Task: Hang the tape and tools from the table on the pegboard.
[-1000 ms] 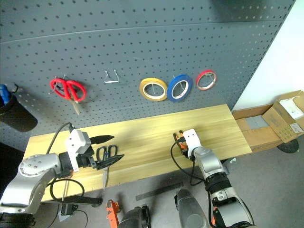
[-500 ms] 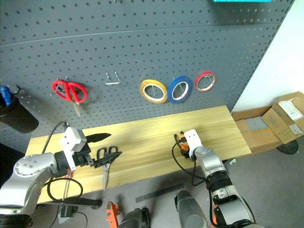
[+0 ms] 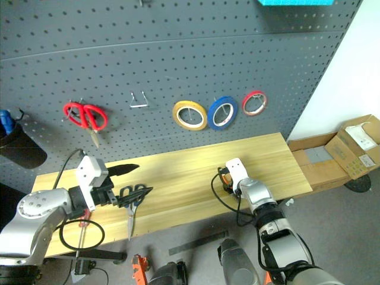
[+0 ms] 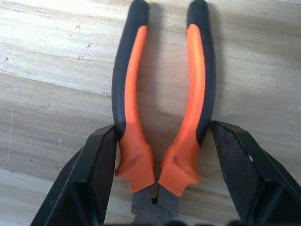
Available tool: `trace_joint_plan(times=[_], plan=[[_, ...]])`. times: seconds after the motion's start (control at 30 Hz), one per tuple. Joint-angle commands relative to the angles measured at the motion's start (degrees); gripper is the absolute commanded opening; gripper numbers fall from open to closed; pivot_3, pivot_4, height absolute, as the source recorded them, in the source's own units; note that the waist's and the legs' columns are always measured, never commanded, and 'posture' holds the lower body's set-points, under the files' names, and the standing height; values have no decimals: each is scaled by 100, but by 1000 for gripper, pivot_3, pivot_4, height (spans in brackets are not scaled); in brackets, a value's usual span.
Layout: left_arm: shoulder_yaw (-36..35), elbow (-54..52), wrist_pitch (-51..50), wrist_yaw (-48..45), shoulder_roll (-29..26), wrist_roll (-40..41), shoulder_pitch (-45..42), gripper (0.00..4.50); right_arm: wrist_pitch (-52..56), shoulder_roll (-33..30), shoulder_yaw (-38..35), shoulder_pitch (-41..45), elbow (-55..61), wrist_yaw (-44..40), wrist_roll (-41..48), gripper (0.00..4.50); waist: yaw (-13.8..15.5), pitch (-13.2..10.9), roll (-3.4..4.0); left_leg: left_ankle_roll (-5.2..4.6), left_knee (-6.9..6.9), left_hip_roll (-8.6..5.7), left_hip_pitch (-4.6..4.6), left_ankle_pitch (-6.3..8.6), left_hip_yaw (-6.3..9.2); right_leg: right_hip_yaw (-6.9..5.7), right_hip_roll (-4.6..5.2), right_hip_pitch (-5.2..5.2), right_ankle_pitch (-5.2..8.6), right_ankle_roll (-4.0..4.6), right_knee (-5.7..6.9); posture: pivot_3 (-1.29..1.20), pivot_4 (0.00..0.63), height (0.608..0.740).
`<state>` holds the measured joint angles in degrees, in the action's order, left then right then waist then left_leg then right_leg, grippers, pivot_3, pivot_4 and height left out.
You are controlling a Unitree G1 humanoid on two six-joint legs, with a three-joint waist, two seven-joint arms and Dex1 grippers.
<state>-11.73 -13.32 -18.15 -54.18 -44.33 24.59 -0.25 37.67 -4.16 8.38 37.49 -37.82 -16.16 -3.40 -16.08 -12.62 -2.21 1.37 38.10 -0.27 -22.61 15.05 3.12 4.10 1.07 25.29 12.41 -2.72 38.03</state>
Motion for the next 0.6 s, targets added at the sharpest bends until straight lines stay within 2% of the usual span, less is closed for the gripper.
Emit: trace_joint_plan(times=[0.03, 0.17, 0.3, 0.37, 0.47, 0.6], plan=[[-150, -215, 77, 49, -20, 26, 42, 4500, -310, 95, 12, 200, -402, 74, -44, 3147, -14, 10, 0, 0, 0, 0, 2, 0, 0, 1, 0, -2, 0, 0, 0, -276, 168, 740], [-152, -238, 101, 81, 6, 22, 109, 4500, -586, 167, -9, 372, -863, 134, -59, 2407, -69, 18, -1, -1, 1, 0, 12, -1, -1, 3, -1, -12, -1, 0, 0, -276, 168, 740], [-225, -256, 142, 223, 87, 35, 212, 4500, -863, 212, 26, 399, -823, 60, -44, 2407, -132, 23, 0, -2, 1, 0, 15, -2, 0, 3, -1, -15, -1, 0, 0, -269, 173, 740], [-352, -280, 153, 300, 160, 104, 305, 4500, -890, 225, 52, 306, -416, 3, -11, 2407, -137, 23, 0, -2, 1, 0, 13, -2, 2, 5, -1, -12, -1, 0, 1, -268, 173, 740], [-693, -217, 310, 423, 345, 210, 478, 4500, -727, 240, 257, -109, 956, -206, 33, 2406, -143, 22, 2, -2, -3, 2, 8, -1, 10, 4, 0, -3, -1, 0, 3, -262, 178, 740], [-1111, 8, 431, 605, 530, 275, 659, 4500, -102, 424, 396, -800, 2384, -136, 129, 2404, -133, 22, 2, -2, -8, 8, 4, 0, 20, 2, 4, 2, -1, 0, 4, -267, 180, 740]])
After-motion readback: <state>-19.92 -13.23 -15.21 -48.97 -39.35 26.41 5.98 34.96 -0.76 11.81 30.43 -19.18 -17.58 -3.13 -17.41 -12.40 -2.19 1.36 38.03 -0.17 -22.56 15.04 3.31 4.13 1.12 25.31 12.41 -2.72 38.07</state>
